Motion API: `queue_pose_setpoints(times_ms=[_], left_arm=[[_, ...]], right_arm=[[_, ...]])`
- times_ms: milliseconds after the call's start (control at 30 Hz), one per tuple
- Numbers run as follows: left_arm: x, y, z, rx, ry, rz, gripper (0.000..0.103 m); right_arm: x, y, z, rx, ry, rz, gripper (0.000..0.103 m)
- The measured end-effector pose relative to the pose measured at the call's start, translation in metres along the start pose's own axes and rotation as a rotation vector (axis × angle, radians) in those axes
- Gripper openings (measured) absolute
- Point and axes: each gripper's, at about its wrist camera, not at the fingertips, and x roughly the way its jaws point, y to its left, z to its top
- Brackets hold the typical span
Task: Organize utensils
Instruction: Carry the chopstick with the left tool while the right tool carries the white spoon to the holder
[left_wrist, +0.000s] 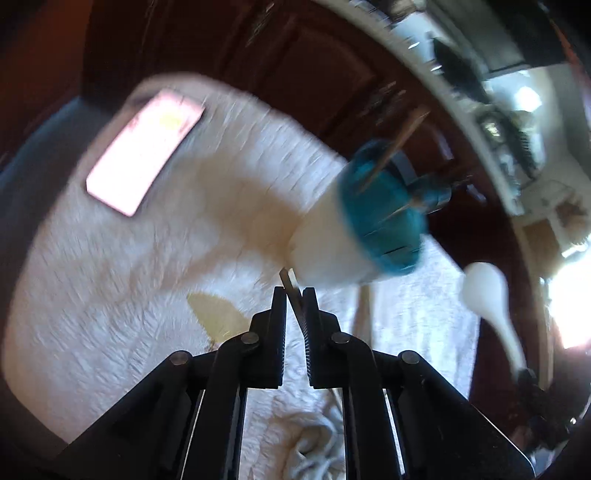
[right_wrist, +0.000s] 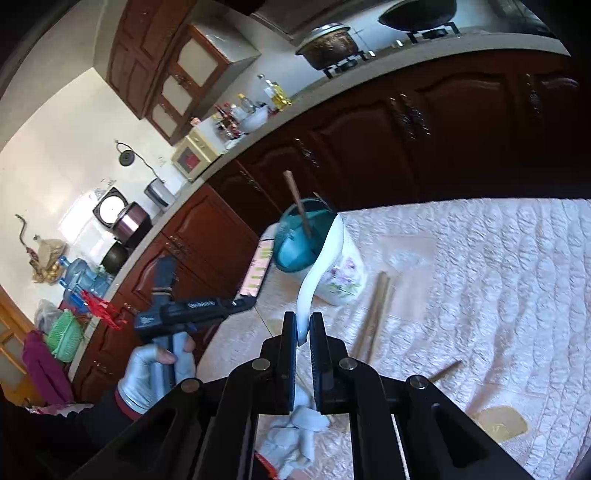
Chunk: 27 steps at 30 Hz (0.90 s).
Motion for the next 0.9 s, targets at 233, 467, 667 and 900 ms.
queue_pose_setpoints(times_ms=[233,467,667,900], left_arm=[[-0.073,-0.037,0.027,0.137,-0.124,-0.041,0.004],[-0.107,-0.062,0.051,0.217,-0.186,-0.054,0.004],[-0.135,-0.083,0.071,0.292,-0.224,-0.041,0.004],[-0.141,-0.105,0.092,0.353,-0.267,0.011,0.004]], right_arm=[[0.016,0.021,0.021,-0.030,0.018,0.050,0.006],[0.050,0.026,0.046,-0.043,0.062,0.048,0.006],[0.074,0.024,0.066,-0.062,0.110,0.018,0.006],[0.101,0.013,0.079,-0.041,0.153,-0.008,0.006]])
